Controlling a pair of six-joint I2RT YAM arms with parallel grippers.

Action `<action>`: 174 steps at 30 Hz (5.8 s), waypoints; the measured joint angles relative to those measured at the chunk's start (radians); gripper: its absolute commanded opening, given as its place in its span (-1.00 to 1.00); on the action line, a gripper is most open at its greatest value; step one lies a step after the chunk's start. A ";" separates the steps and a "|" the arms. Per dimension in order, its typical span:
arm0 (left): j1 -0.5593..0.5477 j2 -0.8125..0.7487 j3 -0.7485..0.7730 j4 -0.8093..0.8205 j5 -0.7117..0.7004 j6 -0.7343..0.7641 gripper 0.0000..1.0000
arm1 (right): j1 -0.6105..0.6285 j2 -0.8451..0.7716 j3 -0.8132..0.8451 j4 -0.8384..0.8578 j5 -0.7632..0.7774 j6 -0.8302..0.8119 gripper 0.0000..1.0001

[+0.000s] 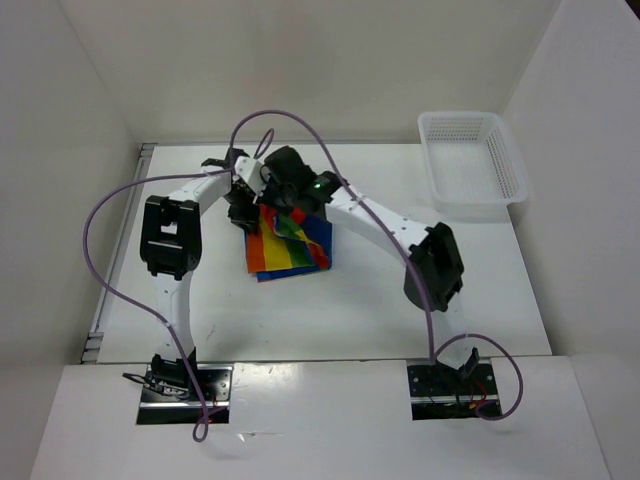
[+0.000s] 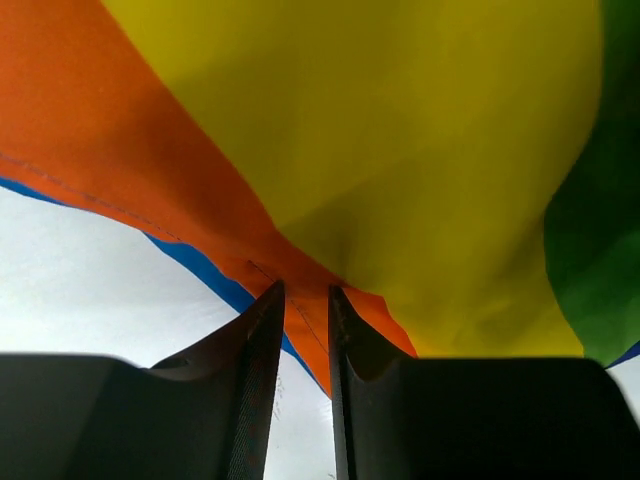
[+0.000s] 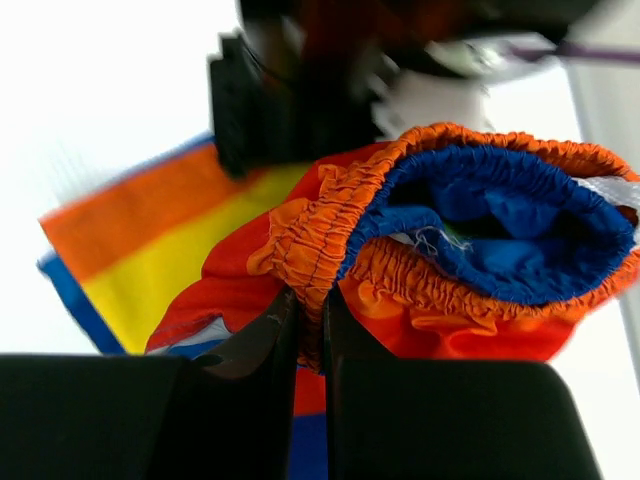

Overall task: Fold and stack the shorts
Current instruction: Fold the shorts

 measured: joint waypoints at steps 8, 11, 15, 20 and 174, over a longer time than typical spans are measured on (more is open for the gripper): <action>0.033 0.005 0.000 0.015 0.054 -0.004 -0.25 | 0.029 0.135 0.147 -0.019 -0.056 0.016 -1.00; 0.042 0.004 0.000 0.017 0.068 -0.004 -0.13 | 0.034 0.142 0.150 -0.020 -0.068 0.029 -0.95; 0.062 -0.006 0.000 0.018 0.079 -0.001 0.05 | 0.041 0.153 0.156 -0.023 -0.091 0.035 -0.67; 0.115 -0.042 0.001 0.019 0.058 0.000 0.15 | 0.055 0.178 0.157 -0.023 -0.114 0.053 -0.06; 0.148 0.030 0.097 0.145 -0.114 0.002 -0.70 | -0.289 0.051 -0.546 0.247 -0.507 0.666 -1.00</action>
